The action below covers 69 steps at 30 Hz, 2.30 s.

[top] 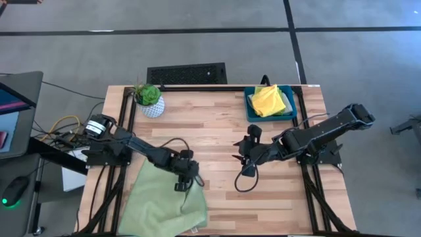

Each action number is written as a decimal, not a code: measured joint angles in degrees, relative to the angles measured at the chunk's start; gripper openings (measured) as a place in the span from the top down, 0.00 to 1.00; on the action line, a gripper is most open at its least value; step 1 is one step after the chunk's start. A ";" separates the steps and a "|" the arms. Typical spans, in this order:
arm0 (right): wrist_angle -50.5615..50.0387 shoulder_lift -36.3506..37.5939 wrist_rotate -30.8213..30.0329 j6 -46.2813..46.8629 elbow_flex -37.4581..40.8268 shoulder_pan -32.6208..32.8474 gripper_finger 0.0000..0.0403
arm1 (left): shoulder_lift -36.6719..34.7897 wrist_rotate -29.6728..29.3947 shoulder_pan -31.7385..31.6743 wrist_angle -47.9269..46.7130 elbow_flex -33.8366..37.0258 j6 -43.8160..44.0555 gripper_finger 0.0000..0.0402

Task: Fold microfiber towels
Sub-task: Fold the green microfiber towel

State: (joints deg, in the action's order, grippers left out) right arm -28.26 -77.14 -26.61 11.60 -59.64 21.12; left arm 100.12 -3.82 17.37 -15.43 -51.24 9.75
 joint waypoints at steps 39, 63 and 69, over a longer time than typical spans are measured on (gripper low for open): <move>-0.41 0.00 -0.45 0.41 0.00 -0.04 0.44 | 31.13 7.22 -25.67 -4.34 -45.91 -34.17 0.65; -14.27 1.36 -0.88 12.44 -0.02 -1.44 0.44 | 10.82 14.18 -26.10 -40.33 -39.97 -30.03 0.65; -14.17 1.36 0.29 11.96 -0.02 -1.91 0.44 | -2.29 14.19 -26.10 -37.10 -25.49 -23.94 0.65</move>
State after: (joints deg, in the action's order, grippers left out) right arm -42.44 -75.79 -26.32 23.55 -59.66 19.21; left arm 97.83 10.37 -8.73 -52.53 -76.74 -14.18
